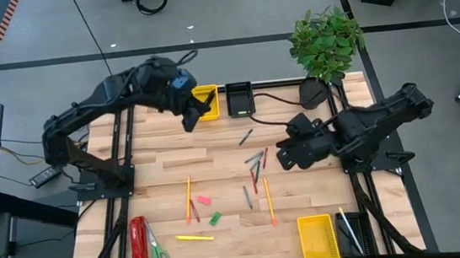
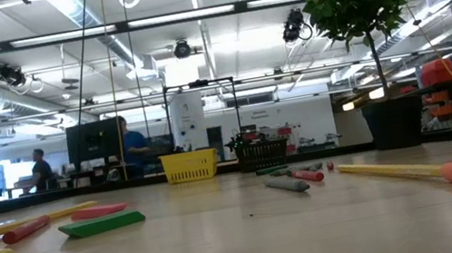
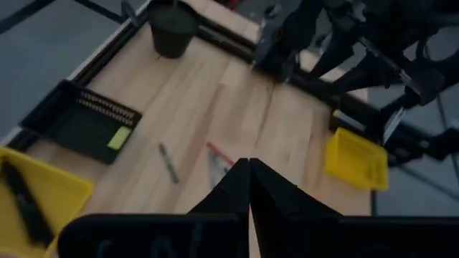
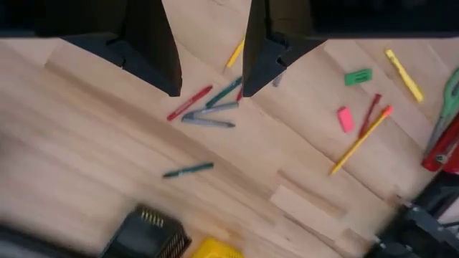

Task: Sort crayons/erasers/pens/pencils in bins
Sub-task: Put the top green crayon into the bottom yellow bin

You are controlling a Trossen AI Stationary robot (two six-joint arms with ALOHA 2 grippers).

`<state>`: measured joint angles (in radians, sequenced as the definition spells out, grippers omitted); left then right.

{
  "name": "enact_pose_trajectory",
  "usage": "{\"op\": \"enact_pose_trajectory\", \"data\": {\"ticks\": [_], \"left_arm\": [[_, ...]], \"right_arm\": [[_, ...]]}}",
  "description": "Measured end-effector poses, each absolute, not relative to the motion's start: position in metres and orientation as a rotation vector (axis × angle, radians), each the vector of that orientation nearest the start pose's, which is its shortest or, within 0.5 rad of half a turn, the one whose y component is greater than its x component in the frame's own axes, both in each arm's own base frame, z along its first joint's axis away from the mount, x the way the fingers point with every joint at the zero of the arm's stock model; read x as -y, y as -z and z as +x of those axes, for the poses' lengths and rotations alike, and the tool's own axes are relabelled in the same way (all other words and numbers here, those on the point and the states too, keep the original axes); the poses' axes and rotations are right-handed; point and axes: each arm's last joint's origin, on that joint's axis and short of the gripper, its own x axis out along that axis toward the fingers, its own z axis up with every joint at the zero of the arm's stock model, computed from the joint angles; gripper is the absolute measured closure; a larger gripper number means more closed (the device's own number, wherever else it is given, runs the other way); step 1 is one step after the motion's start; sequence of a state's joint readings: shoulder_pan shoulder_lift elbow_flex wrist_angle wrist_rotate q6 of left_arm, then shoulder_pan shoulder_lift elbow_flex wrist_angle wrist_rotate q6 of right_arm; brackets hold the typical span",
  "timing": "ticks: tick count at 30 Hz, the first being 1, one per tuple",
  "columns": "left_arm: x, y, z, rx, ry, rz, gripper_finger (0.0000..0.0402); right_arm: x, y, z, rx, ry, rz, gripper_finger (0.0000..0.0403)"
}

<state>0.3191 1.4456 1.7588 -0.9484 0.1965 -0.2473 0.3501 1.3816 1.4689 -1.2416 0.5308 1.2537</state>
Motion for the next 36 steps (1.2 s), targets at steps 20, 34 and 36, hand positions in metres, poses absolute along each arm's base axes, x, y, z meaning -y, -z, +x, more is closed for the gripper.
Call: {"op": "enact_pose_trajectory", "data": {"ticks": [20,34,36], "left_arm": [[-0.139,-0.373,0.219,-0.576,-0.048,-0.579,0.0390],[-0.080,-0.311,0.186,-0.262,-0.100,-0.879,0.0390],[-0.073,-0.311,0.182,-0.242,-0.134,-0.868,0.0391]], "right_arm": [[-0.038,-0.314,0.276,-0.627,0.688,0.767,0.0249],[0.002,-0.316,0.300,-0.614,0.519,0.815,0.0249],[0.009,-0.311,0.307,-0.659,0.483,0.796,0.0249]]}}
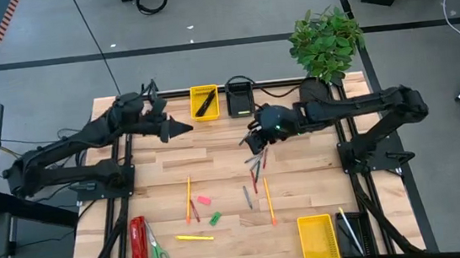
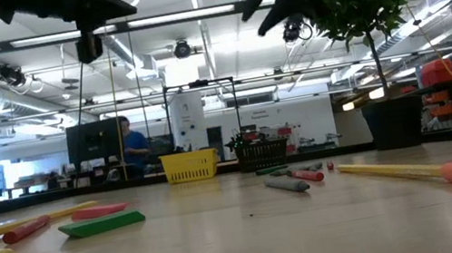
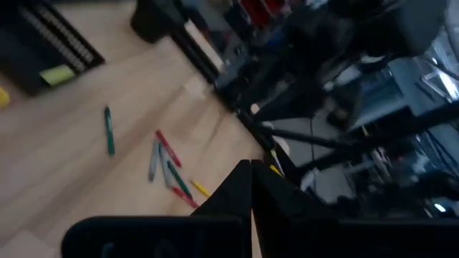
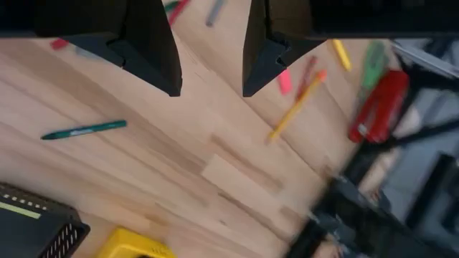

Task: Sort crayons/erasers/pens/pencils in bins
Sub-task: Put the top green crayon into the bottom yellow bin

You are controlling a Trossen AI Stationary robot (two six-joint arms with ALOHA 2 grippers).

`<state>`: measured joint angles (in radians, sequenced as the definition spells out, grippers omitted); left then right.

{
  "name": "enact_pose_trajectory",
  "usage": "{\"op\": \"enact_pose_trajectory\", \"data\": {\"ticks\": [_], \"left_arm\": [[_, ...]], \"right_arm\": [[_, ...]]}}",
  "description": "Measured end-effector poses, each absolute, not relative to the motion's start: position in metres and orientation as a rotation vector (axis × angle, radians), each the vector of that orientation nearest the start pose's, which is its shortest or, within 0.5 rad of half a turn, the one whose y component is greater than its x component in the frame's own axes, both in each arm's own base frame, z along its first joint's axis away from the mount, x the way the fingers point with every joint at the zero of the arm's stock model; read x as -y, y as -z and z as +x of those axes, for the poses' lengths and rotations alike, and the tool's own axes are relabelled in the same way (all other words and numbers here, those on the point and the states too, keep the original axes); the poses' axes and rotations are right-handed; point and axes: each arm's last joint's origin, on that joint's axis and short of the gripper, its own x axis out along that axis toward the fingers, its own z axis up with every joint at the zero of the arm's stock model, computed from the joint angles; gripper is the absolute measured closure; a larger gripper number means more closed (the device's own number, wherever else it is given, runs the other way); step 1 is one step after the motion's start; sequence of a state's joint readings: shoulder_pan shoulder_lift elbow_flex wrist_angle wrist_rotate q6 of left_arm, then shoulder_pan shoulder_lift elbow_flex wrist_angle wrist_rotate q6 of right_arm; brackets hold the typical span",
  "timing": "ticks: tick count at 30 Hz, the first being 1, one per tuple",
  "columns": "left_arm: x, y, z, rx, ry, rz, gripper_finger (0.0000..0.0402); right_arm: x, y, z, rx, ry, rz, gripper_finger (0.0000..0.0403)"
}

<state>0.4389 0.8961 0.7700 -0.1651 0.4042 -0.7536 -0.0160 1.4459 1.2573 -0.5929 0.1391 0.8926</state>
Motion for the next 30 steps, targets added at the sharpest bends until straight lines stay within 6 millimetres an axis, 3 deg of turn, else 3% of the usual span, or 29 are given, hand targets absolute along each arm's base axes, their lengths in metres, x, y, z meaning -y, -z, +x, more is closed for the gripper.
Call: {"op": "enact_pose_trajectory", "data": {"ticks": [6,11,17,24,30], "left_arm": [[-0.063,-0.323,0.174,-0.169,-0.144,-0.830,0.0380],[-0.059,-0.333,0.166,-0.125,-0.129,-0.829,0.0384],[-0.053,-0.346,0.154,-0.073,-0.073,-0.803,0.0391],[-0.052,-0.351,0.147,-0.034,-0.100,-0.762,0.0372],[-0.055,-0.352,0.146,0.032,-0.225,-0.804,0.0375]], "right_arm": [[0.025,-0.296,0.346,-0.809,0.323,0.719,0.0249],[0.041,-0.289,0.372,-0.933,0.309,0.581,0.0249],[0.061,-0.268,0.373,-1.122,0.276,0.415,0.0249],[0.081,-0.250,0.371,-1.080,-0.054,0.175,0.0249],[0.096,-0.230,0.361,-1.097,-0.210,-0.077,0.0249]]}}
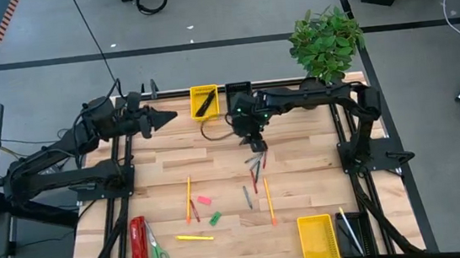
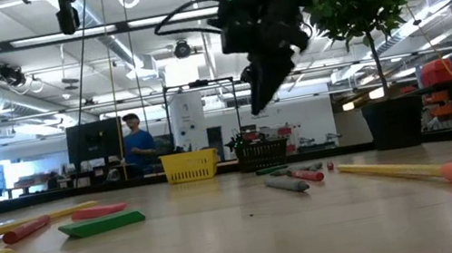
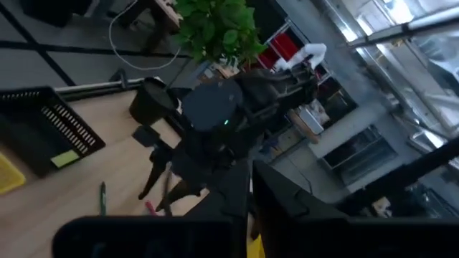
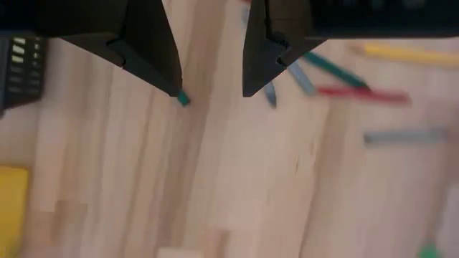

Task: Sort crayons/erasers/pens/pencils in bins
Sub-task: Put the top green crayon into the bottom yellow bin

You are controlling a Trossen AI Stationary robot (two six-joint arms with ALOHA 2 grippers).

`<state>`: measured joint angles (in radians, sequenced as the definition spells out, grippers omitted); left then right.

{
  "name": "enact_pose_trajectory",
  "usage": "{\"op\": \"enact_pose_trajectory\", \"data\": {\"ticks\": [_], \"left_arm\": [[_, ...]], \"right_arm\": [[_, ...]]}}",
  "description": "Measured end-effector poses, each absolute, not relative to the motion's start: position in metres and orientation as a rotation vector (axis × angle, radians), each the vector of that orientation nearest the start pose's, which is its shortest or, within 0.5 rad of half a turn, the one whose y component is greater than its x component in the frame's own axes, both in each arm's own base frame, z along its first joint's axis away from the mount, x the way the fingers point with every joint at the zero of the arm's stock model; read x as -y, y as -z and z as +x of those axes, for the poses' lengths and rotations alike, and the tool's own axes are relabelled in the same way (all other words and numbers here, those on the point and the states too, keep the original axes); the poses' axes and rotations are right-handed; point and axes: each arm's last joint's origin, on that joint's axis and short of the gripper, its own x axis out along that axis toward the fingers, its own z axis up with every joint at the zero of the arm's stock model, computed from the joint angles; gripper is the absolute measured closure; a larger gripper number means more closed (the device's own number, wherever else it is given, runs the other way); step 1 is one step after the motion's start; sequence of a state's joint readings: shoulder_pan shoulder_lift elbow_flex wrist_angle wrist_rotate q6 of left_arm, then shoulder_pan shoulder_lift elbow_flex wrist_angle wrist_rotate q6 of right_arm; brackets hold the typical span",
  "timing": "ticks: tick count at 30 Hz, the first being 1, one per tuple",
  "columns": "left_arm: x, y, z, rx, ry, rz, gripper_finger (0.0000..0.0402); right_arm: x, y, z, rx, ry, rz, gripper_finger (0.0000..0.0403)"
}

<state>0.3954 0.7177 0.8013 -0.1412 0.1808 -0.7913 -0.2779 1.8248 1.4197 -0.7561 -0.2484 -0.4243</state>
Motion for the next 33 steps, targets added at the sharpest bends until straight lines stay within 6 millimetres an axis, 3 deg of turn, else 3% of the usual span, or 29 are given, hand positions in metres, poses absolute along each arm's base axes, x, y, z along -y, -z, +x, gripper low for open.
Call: {"op": "enact_pose_trajectory", "data": {"ticks": [4,8,16,20,26,33], "left_arm": [[-0.055,-0.352,0.146,0.042,-0.235,-0.871,0.0376],[-0.052,-0.347,0.150,-0.015,-0.228,-0.829,0.0375],[-0.048,-0.342,0.150,-0.062,-0.231,-0.950,0.0383],[-0.043,-0.342,0.152,-0.072,-0.216,-0.980,0.0385],[-0.038,-0.341,0.153,-0.092,-0.191,-0.989,0.0386],[-0.037,-0.340,0.153,-0.112,-0.188,-0.985,0.0386]], "right_arm": [[0.100,-0.214,0.354,-1.092,-0.282,-0.136,0.0249],[0.103,-0.200,0.355,-1.030,-0.315,-0.151,0.0246],[0.107,-0.158,0.370,-1.124,-0.330,-0.152,0.0235],[0.112,-0.156,0.378,-1.136,-0.233,-0.168,0.0235],[0.116,-0.159,0.380,-1.107,-0.224,-0.196,0.0235],[0.122,-0.143,0.379,-1.154,-0.210,-0.176,0.0235]]}}
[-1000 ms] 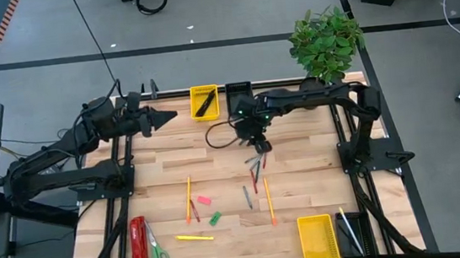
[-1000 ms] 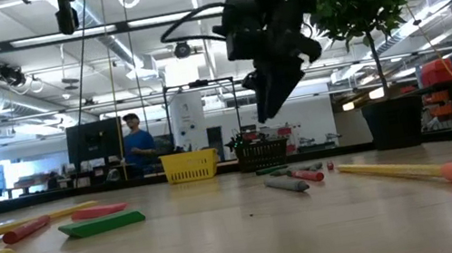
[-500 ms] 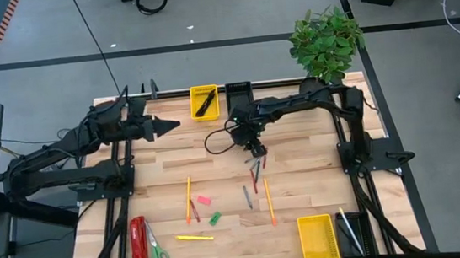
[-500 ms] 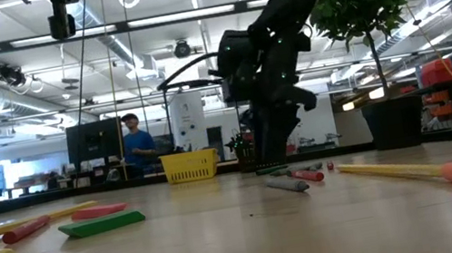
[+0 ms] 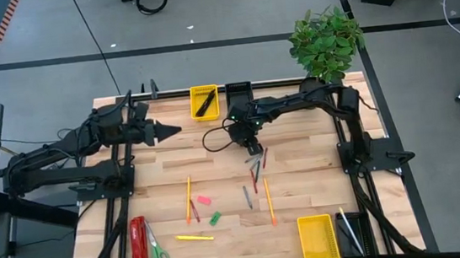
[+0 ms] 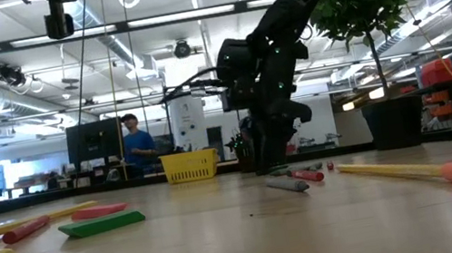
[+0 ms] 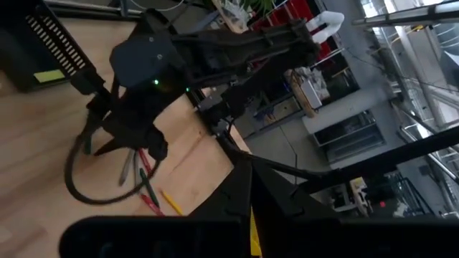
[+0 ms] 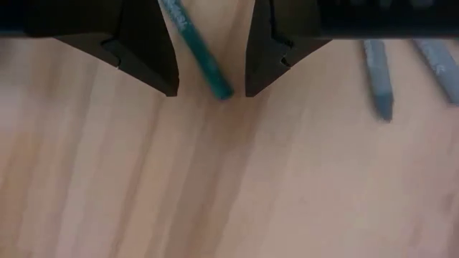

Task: Sort crayons/erasers/pens/pencils in bins
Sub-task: Put the top green crayon into the bottom yellow bin

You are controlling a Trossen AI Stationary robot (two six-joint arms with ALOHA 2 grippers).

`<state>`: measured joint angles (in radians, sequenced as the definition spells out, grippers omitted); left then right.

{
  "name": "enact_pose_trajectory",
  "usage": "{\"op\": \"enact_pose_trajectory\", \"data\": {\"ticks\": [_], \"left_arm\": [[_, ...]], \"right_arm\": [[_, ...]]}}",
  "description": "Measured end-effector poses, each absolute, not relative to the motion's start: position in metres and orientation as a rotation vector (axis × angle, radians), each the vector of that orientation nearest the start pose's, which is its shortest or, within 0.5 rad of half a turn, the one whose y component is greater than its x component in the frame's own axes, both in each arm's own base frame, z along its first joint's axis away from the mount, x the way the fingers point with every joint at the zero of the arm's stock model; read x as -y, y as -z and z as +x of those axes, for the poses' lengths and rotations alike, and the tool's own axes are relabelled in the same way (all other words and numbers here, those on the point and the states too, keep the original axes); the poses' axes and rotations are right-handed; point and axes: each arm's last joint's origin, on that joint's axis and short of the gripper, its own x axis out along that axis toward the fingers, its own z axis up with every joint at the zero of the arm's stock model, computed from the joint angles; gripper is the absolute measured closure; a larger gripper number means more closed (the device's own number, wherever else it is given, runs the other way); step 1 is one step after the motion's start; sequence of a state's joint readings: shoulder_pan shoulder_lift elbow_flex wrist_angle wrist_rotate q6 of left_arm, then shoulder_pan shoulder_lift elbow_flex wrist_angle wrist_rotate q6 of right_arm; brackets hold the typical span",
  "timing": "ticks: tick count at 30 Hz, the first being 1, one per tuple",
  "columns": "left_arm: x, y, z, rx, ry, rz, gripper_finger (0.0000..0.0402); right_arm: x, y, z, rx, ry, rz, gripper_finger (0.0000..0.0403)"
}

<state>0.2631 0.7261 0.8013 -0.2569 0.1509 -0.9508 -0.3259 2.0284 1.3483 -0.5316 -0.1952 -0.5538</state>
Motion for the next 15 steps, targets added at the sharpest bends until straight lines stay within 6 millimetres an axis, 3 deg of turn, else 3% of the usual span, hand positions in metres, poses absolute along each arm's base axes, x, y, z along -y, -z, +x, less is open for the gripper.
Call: {"op": "enact_pose_trajectory", "data": {"ticks": [15], "left_arm": [[-0.0306,-0.3363,0.1536,-0.162,-0.171,-0.993,0.0387]], "right_arm": [[0.1278,-0.1365,0.3745,-1.227,-0.128,-0.068,0.0254]]}}
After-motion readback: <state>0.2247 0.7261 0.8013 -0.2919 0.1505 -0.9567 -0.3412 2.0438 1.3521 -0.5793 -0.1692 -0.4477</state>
